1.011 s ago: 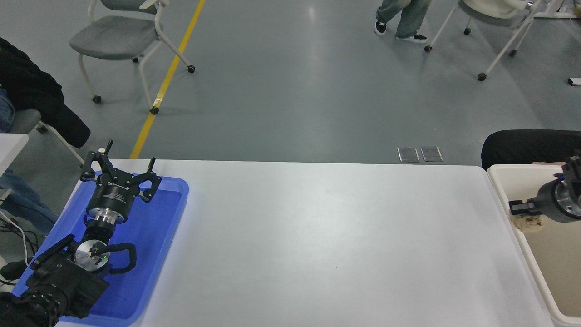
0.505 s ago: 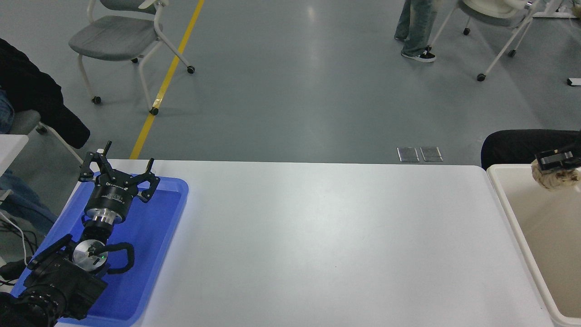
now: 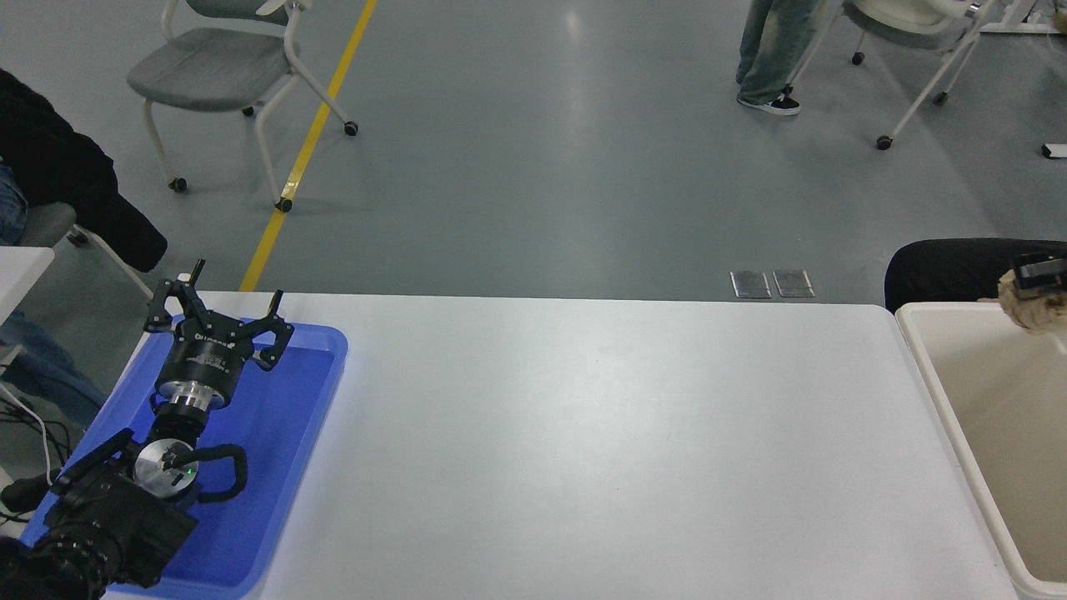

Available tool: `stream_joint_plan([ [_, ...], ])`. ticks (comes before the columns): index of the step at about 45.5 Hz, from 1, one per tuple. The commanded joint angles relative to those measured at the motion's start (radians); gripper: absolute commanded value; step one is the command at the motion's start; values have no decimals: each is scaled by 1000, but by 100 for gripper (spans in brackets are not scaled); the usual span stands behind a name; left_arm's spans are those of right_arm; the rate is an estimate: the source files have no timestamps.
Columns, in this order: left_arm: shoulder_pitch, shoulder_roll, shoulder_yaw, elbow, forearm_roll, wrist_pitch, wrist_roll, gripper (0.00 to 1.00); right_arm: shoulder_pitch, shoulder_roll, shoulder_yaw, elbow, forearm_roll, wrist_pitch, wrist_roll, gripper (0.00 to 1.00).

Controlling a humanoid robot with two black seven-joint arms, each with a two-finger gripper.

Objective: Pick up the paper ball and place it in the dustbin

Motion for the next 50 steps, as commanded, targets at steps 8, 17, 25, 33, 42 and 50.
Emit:
stream_joint_plan([
  [8,-1,0,1,-1,0,0,0,100,-773,-178,573,-548,-128,-79,59,0],
  [17,-1,0,1,-1,0,0,0,100,-1204,5,892,-862,-128,-143,62,0],
  [25,-1,0,1,-1,0,0,0,100,-1404,186,928,-1062,-68,-226,79,0],
  [33,-1,0,-1,2,0,0,0,100,-1515,333,932,-1252,74,-226,71,0],
  [42,-1,0,1,-1,0,0,0,100,-1539,359,937,-1263,130,-229,67,0],
  [50,-1,0,1,-1,0,0,0,100,-1542,359,940,-1268,134,-232,68,11],
])
